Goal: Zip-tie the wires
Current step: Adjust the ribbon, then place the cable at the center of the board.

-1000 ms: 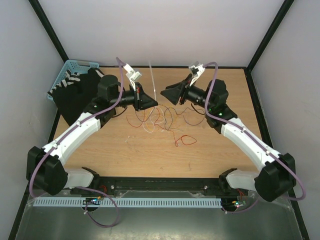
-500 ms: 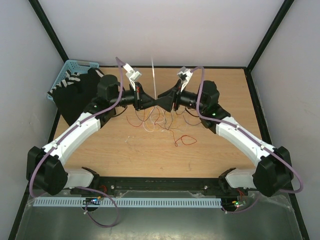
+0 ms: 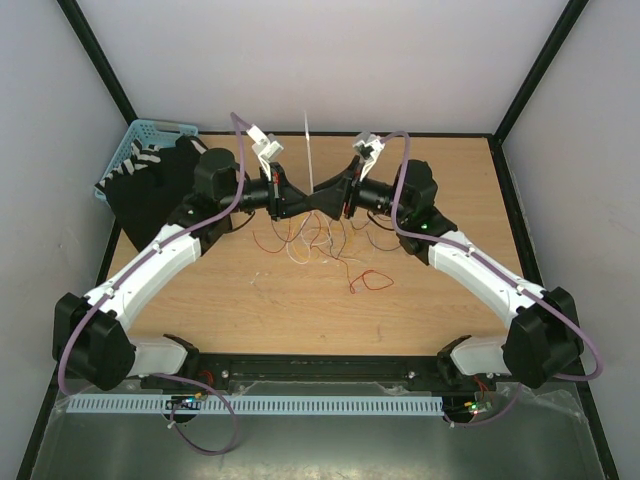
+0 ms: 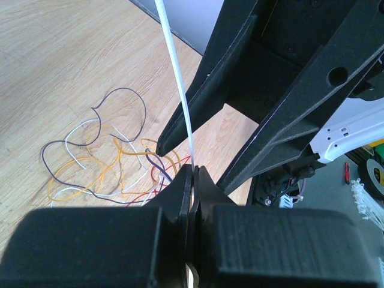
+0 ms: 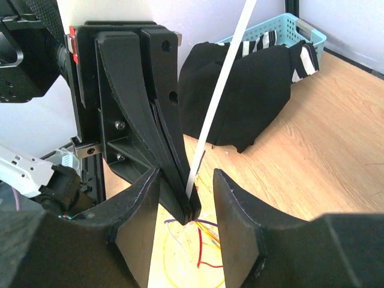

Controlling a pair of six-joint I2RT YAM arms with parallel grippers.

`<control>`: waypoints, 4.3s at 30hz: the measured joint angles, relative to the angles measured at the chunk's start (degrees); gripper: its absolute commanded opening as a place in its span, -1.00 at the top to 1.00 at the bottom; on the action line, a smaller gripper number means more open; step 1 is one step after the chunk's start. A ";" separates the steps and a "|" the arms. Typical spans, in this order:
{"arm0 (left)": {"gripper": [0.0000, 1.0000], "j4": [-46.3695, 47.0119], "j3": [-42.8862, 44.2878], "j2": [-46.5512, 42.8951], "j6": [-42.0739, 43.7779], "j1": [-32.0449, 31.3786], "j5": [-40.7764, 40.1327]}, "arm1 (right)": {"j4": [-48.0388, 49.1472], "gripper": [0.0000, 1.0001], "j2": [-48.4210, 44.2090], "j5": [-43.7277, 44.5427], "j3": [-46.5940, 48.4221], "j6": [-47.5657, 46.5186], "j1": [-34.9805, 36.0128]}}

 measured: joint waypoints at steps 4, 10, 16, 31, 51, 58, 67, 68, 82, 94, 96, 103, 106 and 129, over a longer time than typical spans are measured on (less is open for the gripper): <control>1.00 0.09 0.00 0.00 -0.04 0.00 0.00 | 0.17 -0.02 -0.07 0.79 0.48 0.02 -0.02; 1.00 0.61 0.00 0.00 -0.48 0.00 0.00 | 0.46 0.02 -0.42 2.01 0.61 0.70 -0.46; 1.00 0.79 0.00 0.00 -0.81 0.00 0.17 | 1.40 0.19 -0.42 2.47 0.61 2.49 -0.72; 1.00 1.05 0.00 0.00 -0.90 -0.11 1.03 | 3.65 0.50 0.63 2.67 0.63 4.22 -0.87; 1.00 7.15 -0.04 2.10 -1.11 -0.81 -1.14 | -2.32 1.00 0.98 2.47 5.79 5.35 -4.50; 1.00 10.14 -1.09 3.10 -1.18 -1.22 -1.64 | -5.38 1.00 1.64 2.25 8.39 5.05 -4.85; 1.00 12.41 -2.08 6.43 -1.64 -2.27 -2.05 | -9.46 1.00 2.27 2.36 9.29 3.93 -5.53; 1.00 12.74 -2.08 6.67 -1.70 -2.38 -2.08 | -10.12 1.00 2.29 2.38 9.64 3.78 -5.55; 1.00 15.96 -1.88 8.66 -2.64 -2.97 -3.21 | -15.76 0.42 2.43 3.61 12.63 0.48 -6.56; 1.00 4.26 7.80 17.86 -6.84 -4.20 -2.54 | -14.36 -0.87 -20.00 17.62 0.70 -5.92 -18.12; 1.00 3.45 12.63 20.33 -7.04 -4.70 -3.17 | -15.96 -0.99 -23.12 21.00 -2.05 -7.17 -19.17; 1.00 0.87 27.56 27.21 -6.47 -9.25 -6.56 | -17.97 -0.98 -28.59 22.69 -12.94 -11.50 -19.78; 1.00 0.70 29.59 28.39 -6.36 -10.80 -7.85 | -16.02 -0.99 -28.02 20.63 -18.67 -12.20 -19.78; 1.00 -1.95 26.18 19.93 -4.87 -13.20 -9.94 | 33.16 -0.99 -3.98 19.76 -33.16 1.25 -19.76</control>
